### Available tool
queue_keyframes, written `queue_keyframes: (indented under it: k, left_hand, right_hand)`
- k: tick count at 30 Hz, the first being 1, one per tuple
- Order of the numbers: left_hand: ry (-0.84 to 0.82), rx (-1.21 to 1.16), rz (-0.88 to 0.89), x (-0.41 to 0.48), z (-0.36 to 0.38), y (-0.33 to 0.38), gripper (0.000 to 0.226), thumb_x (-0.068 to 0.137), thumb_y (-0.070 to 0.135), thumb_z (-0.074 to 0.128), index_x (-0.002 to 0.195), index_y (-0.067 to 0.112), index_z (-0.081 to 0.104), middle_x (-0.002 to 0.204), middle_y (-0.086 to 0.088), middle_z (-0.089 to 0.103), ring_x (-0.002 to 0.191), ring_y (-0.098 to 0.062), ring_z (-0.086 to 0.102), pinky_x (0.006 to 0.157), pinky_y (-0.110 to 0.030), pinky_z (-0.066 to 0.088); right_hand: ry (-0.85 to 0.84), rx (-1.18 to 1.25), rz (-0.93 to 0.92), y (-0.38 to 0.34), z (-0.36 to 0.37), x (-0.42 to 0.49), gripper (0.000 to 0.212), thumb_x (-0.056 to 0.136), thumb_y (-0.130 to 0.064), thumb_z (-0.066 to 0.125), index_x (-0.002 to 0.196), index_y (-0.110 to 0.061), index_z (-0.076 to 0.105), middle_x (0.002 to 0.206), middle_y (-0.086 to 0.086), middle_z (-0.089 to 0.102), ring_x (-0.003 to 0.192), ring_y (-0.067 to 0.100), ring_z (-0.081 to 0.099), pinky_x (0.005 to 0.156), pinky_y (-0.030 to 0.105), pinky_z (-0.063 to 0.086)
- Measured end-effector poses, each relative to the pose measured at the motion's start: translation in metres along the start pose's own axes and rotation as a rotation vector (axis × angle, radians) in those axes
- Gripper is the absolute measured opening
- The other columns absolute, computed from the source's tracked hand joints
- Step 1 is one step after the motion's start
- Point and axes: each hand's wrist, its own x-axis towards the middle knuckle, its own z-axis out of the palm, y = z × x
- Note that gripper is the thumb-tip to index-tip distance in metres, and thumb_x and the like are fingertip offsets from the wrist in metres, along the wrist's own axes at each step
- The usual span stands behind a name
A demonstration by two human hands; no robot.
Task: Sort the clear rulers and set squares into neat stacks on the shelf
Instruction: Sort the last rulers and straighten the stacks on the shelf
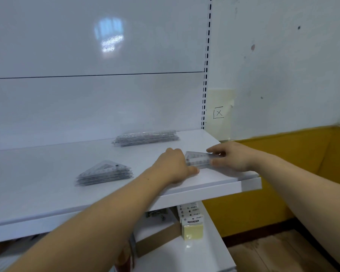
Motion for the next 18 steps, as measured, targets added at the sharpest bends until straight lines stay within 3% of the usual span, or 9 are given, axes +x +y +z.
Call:
queue_keyframes:
  k: [1, 3, 6, 8, 11, 13, 16, 18]
  left_hand:
    - [0.033, -0.018, 0.013, -0.002, 0.003, -0.001, 0.038, 0.085, 0.049, 0.059, 0.092, 0.013, 0.052, 0.094, -0.006, 0.051, 0.079, -0.020, 0.050, 0.057, -0.027, 0.036]
    - [0.071, -0.056, 0.019, -0.004, 0.007, -0.003, 0.035, 0.089, 0.041, 0.056, 0.069, 0.016, 0.044, 0.076, -0.002, 0.047, 0.067, -0.017, 0.044, 0.049, -0.026, 0.028]
    - [0.093, -0.101, 0.011, -0.005, 0.008, -0.006, 0.040, 0.089, 0.040, 0.057, 0.062, 0.016, 0.039, 0.065, 0.000, 0.042, 0.058, -0.014, 0.039, 0.047, -0.028, 0.025]
    - [0.089, -0.107, 0.015, -0.005, 0.008, -0.008, 0.040, 0.090, 0.040, 0.057, 0.062, 0.014, 0.043, 0.063, 0.000, 0.042, 0.056, -0.015, 0.039, 0.047, -0.028, 0.025]
    - [0.090, -0.126, 0.024, -0.004, 0.010, -0.010, 0.037, 0.092, 0.039, 0.053, 0.072, 0.009, 0.054, 0.063, -0.001, 0.042, 0.060, -0.018, 0.041, 0.048, -0.028, 0.026]
    - [0.092, -0.133, 0.019, -0.005, 0.011, -0.010, 0.037, 0.092, 0.040, 0.053, 0.077, 0.006, 0.059, 0.063, -0.002, 0.043, 0.059, -0.018, 0.041, 0.048, -0.028, 0.026]
    - [0.078, -0.104, 0.005, -0.007, 0.007, -0.009, 0.038, 0.088, 0.045, 0.058, 0.078, 0.009, 0.059, 0.069, -0.003, 0.049, 0.062, -0.017, 0.045, 0.051, -0.028, 0.032]
    - [0.053, -0.055, 0.022, -0.006, -0.004, -0.012, 0.044, 0.085, 0.053, 0.058, 0.097, 0.010, 0.062, 0.092, -0.007, 0.059, 0.083, -0.020, 0.055, 0.070, -0.030, 0.043]
  right_hand:
    - [-0.002, -0.017, -0.008, 0.000, 0.001, 0.001, 0.048, 0.088, -0.042, 0.059, 0.133, -0.026, 0.054, 0.114, -0.012, 0.058, 0.097, 0.006, 0.053, 0.087, 0.024, 0.040]
    - [-0.004, -0.038, -0.018, 0.001, 0.001, 0.002, 0.044, 0.088, -0.042, 0.058, 0.128, -0.024, 0.058, 0.102, -0.016, 0.057, 0.087, 0.002, 0.052, 0.078, 0.022, 0.038]
    - [-0.008, -0.026, 0.008, 0.002, 0.000, 0.001, 0.053, 0.085, -0.041, 0.062, 0.133, -0.023, 0.052, 0.114, -0.011, 0.058, 0.097, 0.008, 0.054, 0.088, 0.024, 0.041]
    - [0.001, -0.033, 0.023, 0.003, 0.001, 0.000, 0.052, 0.083, -0.038, 0.066, 0.131, -0.022, 0.053, 0.113, -0.009, 0.059, 0.097, 0.011, 0.057, 0.089, 0.026, 0.044]
    - [0.023, -0.074, -0.008, 0.003, 0.004, 0.002, 0.031, 0.086, -0.032, 0.066, 0.115, -0.020, 0.063, 0.097, -0.008, 0.063, 0.087, 0.012, 0.058, 0.077, 0.026, 0.047]
    - [0.028, -0.073, -0.012, 0.002, 0.005, 0.003, 0.029, 0.086, -0.031, 0.066, 0.113, -0.020, 0.063, 0.096, -0.008, 0.063, 0.085, 0.011, 0.058, 0.076, 0.026, 0.046]
    - [-0.019, -0.059, 0.004, 0.003, 0.000, 0.003, 0.045, 0.082, -0.033, 0.068, 0.124, -0.023, 0.057, 0.109, -0.009, 0.062, 0.095, 0.012, 0.059, 0.086, 0.027, 0.046]
    - [-0.050, -0.001, 0.024, 0.002, -0.010, 0.004, 0.059, 0.082, -0.029, 0.068, 0.137, -0.023, 0.047, 0.127, -0.006, 0.056, 0.109, 0.013, 0.054, 0.096, 0.027, 0.041]
